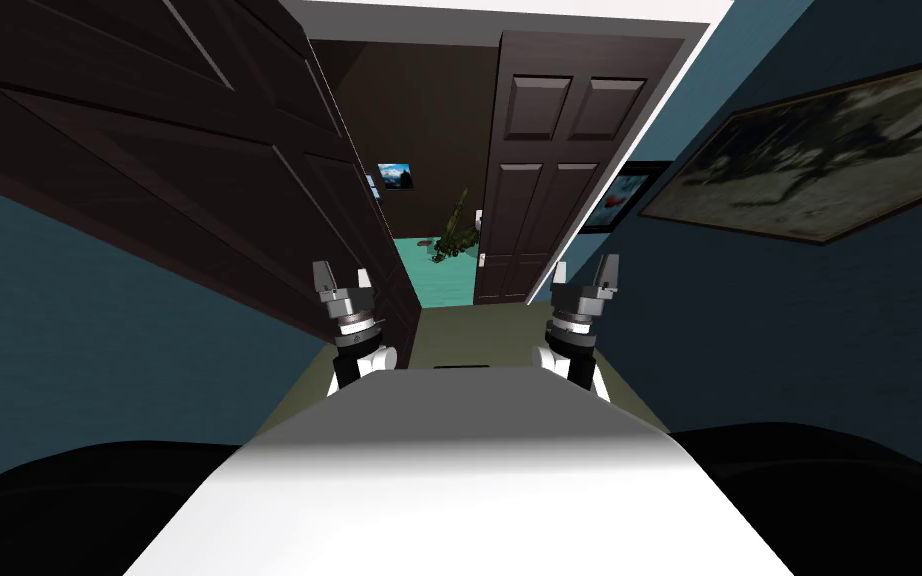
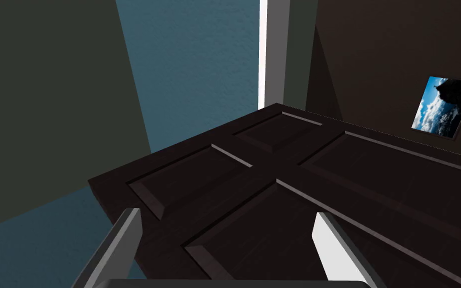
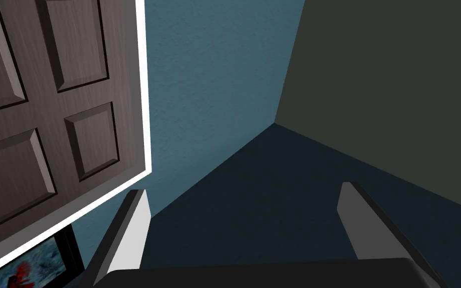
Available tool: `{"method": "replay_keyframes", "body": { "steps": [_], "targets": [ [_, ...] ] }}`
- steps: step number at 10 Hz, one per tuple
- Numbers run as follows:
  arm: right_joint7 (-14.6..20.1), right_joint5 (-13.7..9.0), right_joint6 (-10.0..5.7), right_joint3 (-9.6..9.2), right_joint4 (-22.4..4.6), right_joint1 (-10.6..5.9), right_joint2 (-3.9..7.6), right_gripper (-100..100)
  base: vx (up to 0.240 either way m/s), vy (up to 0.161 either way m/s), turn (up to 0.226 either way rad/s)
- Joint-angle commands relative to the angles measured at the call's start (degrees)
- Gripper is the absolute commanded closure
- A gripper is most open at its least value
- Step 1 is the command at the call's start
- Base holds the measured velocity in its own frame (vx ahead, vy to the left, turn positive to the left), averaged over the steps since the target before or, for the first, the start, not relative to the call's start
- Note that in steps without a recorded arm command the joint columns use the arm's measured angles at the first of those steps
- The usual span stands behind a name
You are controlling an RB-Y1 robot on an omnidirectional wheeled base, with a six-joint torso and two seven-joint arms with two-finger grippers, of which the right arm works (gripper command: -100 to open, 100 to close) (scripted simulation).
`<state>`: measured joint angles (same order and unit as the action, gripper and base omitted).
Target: Pull the door open
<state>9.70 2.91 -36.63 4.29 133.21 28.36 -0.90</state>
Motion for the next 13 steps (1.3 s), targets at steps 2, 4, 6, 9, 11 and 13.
{"method": "replay_keyframes", "body": {
  "steps": [2, 4, 6, 9, 11, 13],
  "targets": [
    [0.3, 0.4, -0.39, 0.16, -2.8, -1.01, 0.64, -100, 0.084, -0.005, -0.005],
    [0.7, 1.0, -0.88, 0.37, -6.4, -2.29, 1.36, -100, 0.154, 0.018, -0.006],
    [0.9, 1.3, -1.2, 0.51, -8.7, -3.11, 1.79, -100, 0.152, 0.003, -0.004],
    [1.4, 2.0, -1.75, 0.74, -12.6, -4.53, 2.46, -100, 0.091, 0.001, -0.005],
    [1.7, 2.4, -2.15, 0.9, -15.5, -5.57, 2.93, -100, 0.083, 0.01, -0.005],
    [2.0, 2.9, -2.6, 1.09, -18.8, -6.73, 3.4, -100, 0.102, 0.014, -0.006]
  ]
}}
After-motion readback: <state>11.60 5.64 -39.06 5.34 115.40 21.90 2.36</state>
